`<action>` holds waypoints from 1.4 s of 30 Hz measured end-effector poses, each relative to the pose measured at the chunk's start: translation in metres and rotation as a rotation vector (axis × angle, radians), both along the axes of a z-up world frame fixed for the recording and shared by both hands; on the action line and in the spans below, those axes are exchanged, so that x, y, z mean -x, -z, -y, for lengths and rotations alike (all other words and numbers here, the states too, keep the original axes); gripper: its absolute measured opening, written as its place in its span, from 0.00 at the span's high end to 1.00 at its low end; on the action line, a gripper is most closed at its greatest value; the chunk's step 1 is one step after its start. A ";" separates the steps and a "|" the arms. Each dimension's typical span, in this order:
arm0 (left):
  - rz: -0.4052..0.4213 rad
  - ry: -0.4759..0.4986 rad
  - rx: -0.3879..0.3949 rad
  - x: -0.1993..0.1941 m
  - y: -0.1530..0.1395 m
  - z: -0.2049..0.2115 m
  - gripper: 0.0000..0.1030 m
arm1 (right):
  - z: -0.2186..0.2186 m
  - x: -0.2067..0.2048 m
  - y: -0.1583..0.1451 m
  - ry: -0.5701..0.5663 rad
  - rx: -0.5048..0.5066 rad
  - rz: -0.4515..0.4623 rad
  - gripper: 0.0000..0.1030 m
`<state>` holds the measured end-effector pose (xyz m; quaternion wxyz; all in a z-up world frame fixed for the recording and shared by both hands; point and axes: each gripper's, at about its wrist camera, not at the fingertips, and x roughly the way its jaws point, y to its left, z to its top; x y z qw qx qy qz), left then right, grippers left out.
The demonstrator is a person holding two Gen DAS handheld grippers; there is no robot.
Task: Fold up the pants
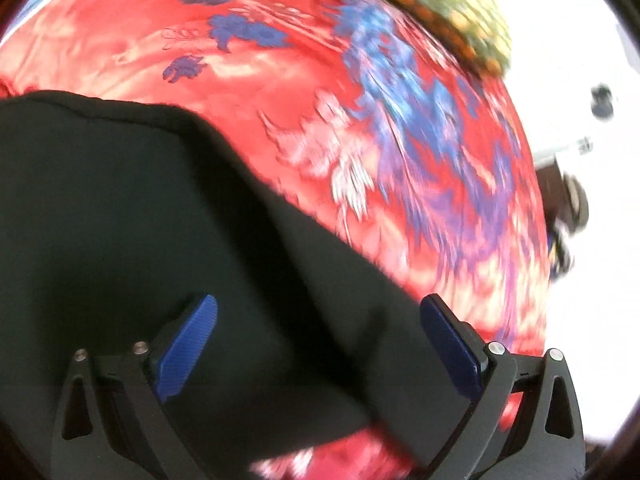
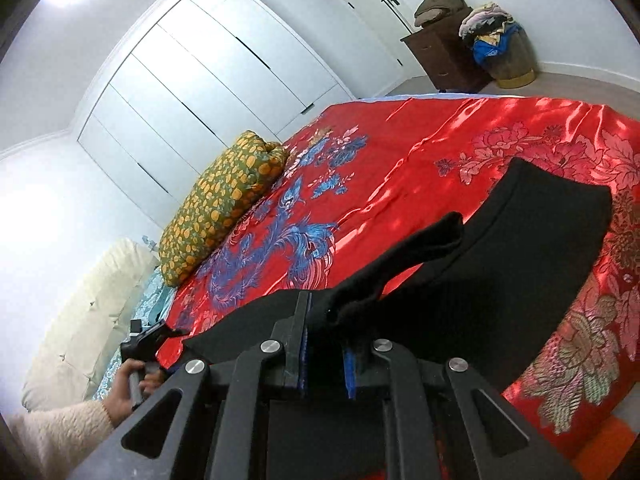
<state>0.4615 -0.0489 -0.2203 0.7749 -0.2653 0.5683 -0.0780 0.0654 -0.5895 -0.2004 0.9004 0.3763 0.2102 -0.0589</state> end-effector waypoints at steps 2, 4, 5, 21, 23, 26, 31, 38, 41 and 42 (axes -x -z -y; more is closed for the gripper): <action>0.009 -0.043 0.020 -0.008 0.001 -0.006 0.40 | 0.003 0.003 0.002 -0.001 -0.007 0.002 0.86; -0.017 -0.064 0.036 -0.016 0.005 -0.010 0.95 | 0.004 0.003 0.002 -0.004 -0.027 0.012 0.86; -0.007 -0.079 0.052 -0.016 0.003 -0.014 0.96 | 0.004 0.003 0.002 -0.004 -0.029 0.013 0.86; 0.161 0.149 -0.133 0.256 -0.065 -0.061 0.96 | 0.055 -0.010 0.029 -0.213 0.007 -0.344 0.86; 0.159 0.135 -0.120 0.272 -0.060 -0.062 0.96 | 0.064 -0.009 0.036 -0.203 -0.006 -0.399 0.86; 0.220 0.134 -0.100 0.269 -0.077 -0.052 0.96 | 0.066 -0.020 0.018 -0.212 0.132 -0.436 0.87; 0.352 0.161 -0.119 0.274 -0.120 -0.034 0.96 | 0.070 -0.033 -0.055 -0.206 0.390 -0.351 0.87; 0.202 0.318 -0.186 0.318 -0.053 0.005 0.96 | 0.117 -0.023 0.022 -0.150 0.350 -0.624 0.87; 0.207 0.380 -0.230 0.334 -0.049 0.018 0.96 | 0.118 -0.016 0.034 -0.138 0.354 -0.628 0.87; 0.212 0.387 -0.234 0.337 -0.051 0.019 0.96 | 0.121 -0.012 0.033 -0.131 0.349 -0.619 0.87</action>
